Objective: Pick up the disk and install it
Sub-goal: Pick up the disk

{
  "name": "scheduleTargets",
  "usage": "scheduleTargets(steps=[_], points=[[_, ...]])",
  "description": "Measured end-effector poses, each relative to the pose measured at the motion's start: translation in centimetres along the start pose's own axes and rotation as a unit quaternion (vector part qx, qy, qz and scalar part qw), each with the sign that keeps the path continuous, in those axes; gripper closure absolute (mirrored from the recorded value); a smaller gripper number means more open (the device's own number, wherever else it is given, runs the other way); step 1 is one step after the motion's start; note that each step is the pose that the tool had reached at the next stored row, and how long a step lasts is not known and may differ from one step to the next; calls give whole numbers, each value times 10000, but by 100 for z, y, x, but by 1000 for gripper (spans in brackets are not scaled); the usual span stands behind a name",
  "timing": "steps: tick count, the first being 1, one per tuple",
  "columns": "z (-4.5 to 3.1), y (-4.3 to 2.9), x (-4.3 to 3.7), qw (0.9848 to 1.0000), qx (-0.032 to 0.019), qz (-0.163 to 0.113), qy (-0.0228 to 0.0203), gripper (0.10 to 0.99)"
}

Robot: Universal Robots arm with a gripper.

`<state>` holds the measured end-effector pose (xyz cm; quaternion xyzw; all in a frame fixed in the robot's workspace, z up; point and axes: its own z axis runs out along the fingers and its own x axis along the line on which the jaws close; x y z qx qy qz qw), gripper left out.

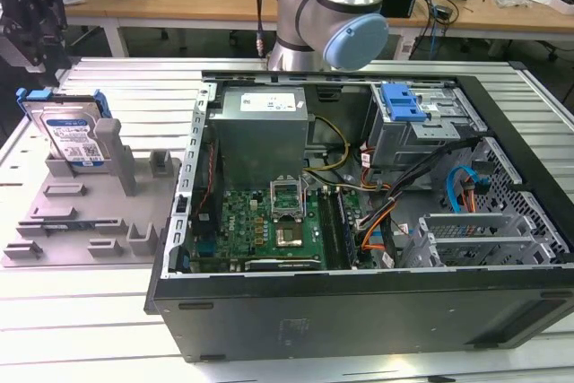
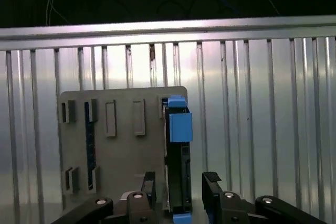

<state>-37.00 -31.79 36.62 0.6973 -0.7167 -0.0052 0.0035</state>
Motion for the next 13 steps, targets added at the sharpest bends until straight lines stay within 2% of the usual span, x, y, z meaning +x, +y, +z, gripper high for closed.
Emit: scheduleTargets(steps=[2, 5, 6, 13], points=[[5, 13, -6, 10000, -2, -81, 2, 604], [31, 163, -17, 10000, 0, -62, 3, 604], [36, 188, -17, 10000, 0, -46, 4, 604], [45, 210, -19, 10000, 0, -31, 7, 604]])
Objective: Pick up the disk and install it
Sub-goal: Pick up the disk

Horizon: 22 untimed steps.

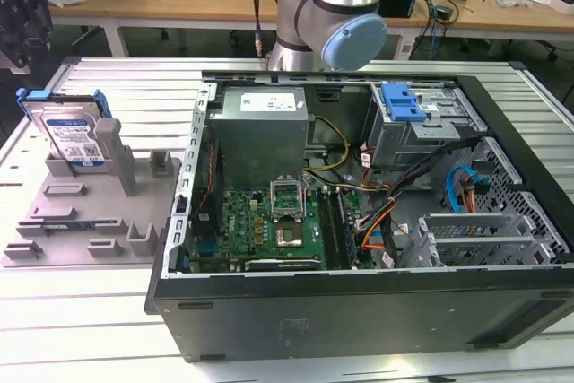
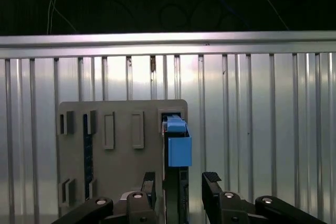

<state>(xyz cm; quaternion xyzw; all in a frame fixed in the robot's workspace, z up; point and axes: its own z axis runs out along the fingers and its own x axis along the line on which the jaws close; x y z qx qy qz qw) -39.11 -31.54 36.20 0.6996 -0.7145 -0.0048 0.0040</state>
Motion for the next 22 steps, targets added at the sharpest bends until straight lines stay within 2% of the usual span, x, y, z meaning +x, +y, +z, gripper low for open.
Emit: scheduleTargets(steps=[7, 12, 22], points=[[55, 48, -1, 10000, -1, 0, 0, 604], [81, 139, 1, 10000, 0, -1, 0, 604], [149, 142, -1, 9997, -1, -252, 3, 604]])
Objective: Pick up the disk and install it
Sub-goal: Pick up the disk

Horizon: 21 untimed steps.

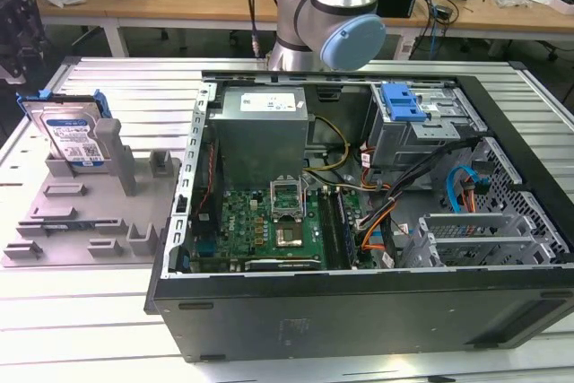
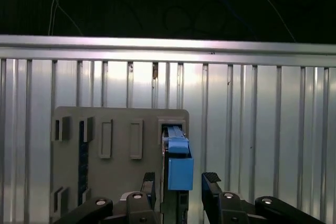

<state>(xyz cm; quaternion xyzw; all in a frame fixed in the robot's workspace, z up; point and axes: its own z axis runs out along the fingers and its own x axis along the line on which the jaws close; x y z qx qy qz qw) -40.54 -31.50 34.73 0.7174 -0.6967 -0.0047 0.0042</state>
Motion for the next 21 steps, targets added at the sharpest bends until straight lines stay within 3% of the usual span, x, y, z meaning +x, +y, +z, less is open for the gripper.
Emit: scheduleTargets(steps=[13, 21], points=[[73, -23, 0, 10000, 0, 11, 0, 604], [116, 5, -29, 10000, 1, 11, 0, 604]])
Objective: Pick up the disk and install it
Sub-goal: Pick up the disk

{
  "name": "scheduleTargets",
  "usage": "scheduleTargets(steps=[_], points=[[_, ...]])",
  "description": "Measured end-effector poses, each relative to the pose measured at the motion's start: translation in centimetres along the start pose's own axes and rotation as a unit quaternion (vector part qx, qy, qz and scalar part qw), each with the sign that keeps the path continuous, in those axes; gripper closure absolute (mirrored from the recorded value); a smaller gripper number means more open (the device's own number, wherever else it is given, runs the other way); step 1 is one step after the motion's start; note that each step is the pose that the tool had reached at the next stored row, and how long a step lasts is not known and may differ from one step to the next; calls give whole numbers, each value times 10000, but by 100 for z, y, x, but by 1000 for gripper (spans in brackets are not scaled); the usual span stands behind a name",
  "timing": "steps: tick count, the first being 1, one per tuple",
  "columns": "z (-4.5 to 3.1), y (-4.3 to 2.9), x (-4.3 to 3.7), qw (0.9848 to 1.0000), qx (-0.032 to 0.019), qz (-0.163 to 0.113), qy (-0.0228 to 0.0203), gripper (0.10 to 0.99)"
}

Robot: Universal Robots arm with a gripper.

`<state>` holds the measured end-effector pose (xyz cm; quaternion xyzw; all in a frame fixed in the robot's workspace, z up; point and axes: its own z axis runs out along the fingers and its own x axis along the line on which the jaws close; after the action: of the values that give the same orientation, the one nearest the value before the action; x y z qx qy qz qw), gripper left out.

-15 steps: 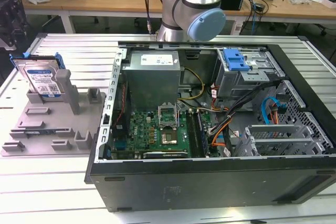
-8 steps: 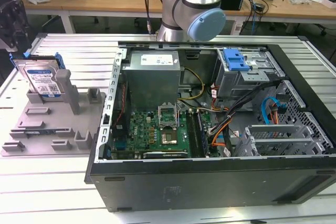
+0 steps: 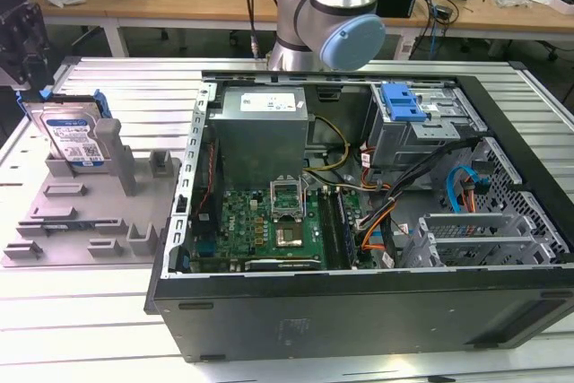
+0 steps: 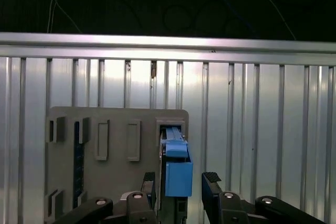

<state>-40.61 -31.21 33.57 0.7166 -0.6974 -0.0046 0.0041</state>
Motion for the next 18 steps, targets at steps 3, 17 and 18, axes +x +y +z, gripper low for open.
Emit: scheduleTargets(steps=[3, 17, 18], points=[[16, 0, -11, 10000, 0, 0, 0, 604], [109, 3, 11, 10000, 0, 1, 0, 604], [114, 3, 11, 10000, -1, 1, 0, 604]])
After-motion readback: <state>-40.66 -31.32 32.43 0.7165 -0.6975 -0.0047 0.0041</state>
